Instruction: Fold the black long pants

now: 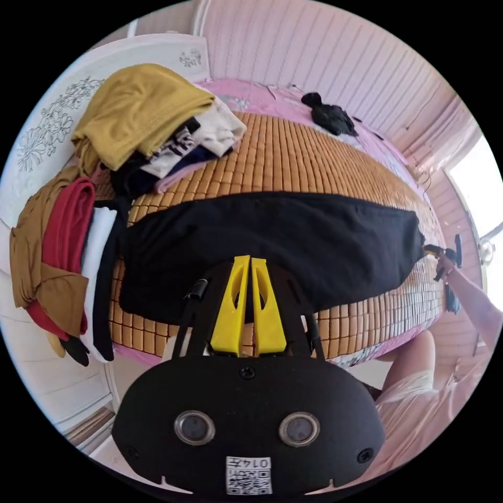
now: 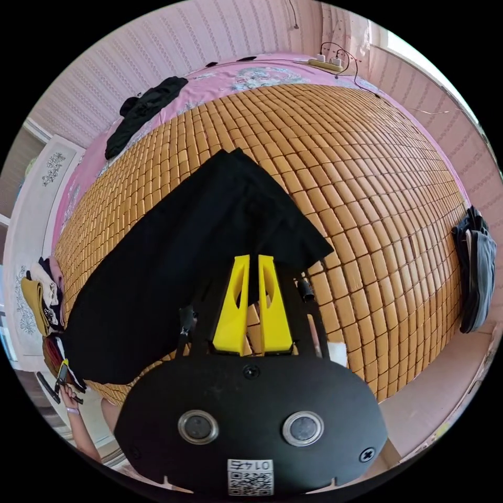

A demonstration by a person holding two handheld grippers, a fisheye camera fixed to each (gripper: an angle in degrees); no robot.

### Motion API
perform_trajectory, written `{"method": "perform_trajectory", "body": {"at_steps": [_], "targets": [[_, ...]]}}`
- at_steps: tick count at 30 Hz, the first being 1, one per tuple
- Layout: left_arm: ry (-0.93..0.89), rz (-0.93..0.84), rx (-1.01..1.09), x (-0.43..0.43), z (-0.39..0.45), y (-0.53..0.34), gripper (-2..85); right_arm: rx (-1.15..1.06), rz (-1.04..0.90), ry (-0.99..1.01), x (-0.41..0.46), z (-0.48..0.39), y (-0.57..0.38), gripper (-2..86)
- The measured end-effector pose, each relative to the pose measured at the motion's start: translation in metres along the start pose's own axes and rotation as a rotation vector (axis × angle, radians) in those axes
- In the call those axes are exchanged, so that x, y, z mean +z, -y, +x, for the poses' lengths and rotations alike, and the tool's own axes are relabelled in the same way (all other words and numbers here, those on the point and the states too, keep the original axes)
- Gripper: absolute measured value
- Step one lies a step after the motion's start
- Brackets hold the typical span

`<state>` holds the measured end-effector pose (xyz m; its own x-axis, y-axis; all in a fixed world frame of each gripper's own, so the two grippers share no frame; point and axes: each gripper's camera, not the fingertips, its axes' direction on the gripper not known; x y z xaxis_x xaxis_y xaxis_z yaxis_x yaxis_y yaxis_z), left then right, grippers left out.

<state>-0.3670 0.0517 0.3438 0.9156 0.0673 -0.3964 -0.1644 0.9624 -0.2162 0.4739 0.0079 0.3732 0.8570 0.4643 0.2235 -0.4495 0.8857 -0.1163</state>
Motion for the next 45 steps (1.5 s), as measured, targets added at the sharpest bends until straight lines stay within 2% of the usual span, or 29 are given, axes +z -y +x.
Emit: {"method": "perform_trajectory", "body": {"at_steps": [2, 4, 11, 15, 19, 24, 26, 28, 31, 34, 35, 39, 45], "targets": [[0.086, -0.127, 0.021, 0.039, 0.021, -0.001, -0.9, 0.011, 0.001, 0.02, 0.005, 0.009, -0.01, 0.8], [0.1, -0.093, 0.011, 0.041, 0.03, -0.003, -0.9, 0.006, -0.036, 0.022, 0.012, 0.023, -0.026, 0.1], [0.252, -0.238, 0.198, 0.057, 0.061, -0.022, -1.0, 0.075, -0.088, 0.15, 0.008, 0.082, -0.11, -0.3], [0.244, -0.268, 0.171, 0.058, 0.056, -0.037, -1.0, 0.085, -0.107, 0.144, -0.013, 0.111, -0.171, 0.0], [0.108, -0.127, 0.123, 0.026, 0.067, -0.047, -0.7, 0.122, 0.003, 0.124, -0.048, 0.132, -0.203, 2.1], [-0.072, 0.005, 0.36, -0.003, 0.156, -0.064, 0.6, 0.22, 0.052, 0.281, -0.06, 0.146, -0.189, 7.8], [-0.162, 0.02, 0.505, 0.007, 0.206, -0.077, 2.4, 0.244, 0.024, 0.303, -0.058, 0.146, -0.179, 7.6], [-0.227, 0.013, 0.56, 0.018, 0.235, -0.083, 3.4, 0.246, -0.028, 0.329, -0.063, 0.139, -0.167, 2.3], [-0.328, -0.008, 0.606, 0.032, 0.268, -0.086, 4.9, 0.133, 0.063, 0.365, -0.108, 0.118, -0.165, 0.8], [-0.335, 0.0, 0.681, 0.031, 0.29, -0.085, 6.1, 0.089, 0.25, 0.292, -0.168, 0.119, -0.194, 0.6], [-0.323, 0.017, 0.701, 0.03, 0.295, -0.083, 6.3, 0.103, 0.26, 0.286, -0.172, 0.124, -0.201, 0.7], [-0.296, 0.062, 0.713, 0.029, 0.3, -0.074, 6.5, 0.177, 0.148, 0.182, -0.15, 0.153, -0.231, 3.6], [-0.175, 0.059, 0.8, 0.049, 0.311, -0.05, 7.4, 0.012, 0.181, 0.026, -0.156, 0.117, -0.209, 7.1]]}}
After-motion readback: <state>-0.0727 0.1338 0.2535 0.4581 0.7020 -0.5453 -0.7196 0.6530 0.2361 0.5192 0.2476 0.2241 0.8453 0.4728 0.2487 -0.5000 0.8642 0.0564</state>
